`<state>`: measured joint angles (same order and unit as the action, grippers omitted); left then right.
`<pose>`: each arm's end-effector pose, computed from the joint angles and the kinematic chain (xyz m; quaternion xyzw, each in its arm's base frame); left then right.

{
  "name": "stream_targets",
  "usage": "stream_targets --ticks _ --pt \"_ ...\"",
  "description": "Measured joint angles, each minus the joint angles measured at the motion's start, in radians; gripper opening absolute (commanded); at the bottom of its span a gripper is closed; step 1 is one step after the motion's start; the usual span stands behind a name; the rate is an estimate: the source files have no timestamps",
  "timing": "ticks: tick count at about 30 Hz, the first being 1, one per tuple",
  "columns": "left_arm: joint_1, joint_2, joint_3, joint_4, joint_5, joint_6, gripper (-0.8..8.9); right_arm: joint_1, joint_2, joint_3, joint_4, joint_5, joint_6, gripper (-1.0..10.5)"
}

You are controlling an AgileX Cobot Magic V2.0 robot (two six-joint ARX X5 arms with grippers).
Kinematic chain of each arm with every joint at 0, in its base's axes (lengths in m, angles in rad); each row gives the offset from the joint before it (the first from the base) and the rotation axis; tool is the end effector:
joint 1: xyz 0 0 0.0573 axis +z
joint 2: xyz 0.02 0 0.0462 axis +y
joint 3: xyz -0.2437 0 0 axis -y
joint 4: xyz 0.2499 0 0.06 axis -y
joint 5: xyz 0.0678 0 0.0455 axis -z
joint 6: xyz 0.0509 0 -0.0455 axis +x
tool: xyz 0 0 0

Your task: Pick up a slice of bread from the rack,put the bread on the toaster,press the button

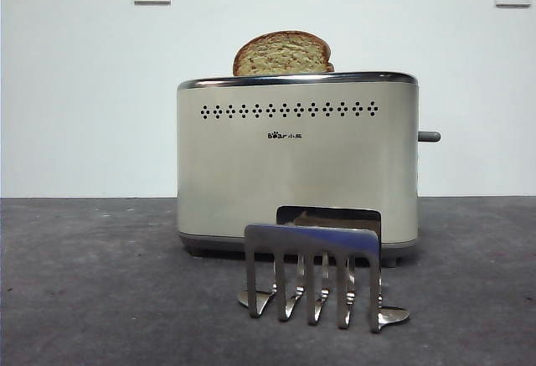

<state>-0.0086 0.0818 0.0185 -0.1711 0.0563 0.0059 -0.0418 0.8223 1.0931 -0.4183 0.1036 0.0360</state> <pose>0.1457 -0.0041 0.1399 0.0001 0.1168 -0.0326 0.9926 0.1956 -0.0135 0.3893 0.0156 0.0723 -0.0738 0.9945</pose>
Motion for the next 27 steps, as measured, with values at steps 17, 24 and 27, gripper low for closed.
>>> stream_targets --ticks 17,24,27 --pt "0.0 0.003 0.0 0.0 0.0 0.0 0.18 0.014 -0.716 -1.045 0.357 0.058 -0.109 0.0" --pt "0.0 0.003 0.0 0.0 0.0 0.0 0.18 0.014 -0.812 -1.069 0.239 0.071 -0.116 0.0" --pt "0.0 0.003 0.0 0.0 0.0 0.0 0.18 0.015 -0.812 -1.069 0.239 0.072 -0.119 0.0"
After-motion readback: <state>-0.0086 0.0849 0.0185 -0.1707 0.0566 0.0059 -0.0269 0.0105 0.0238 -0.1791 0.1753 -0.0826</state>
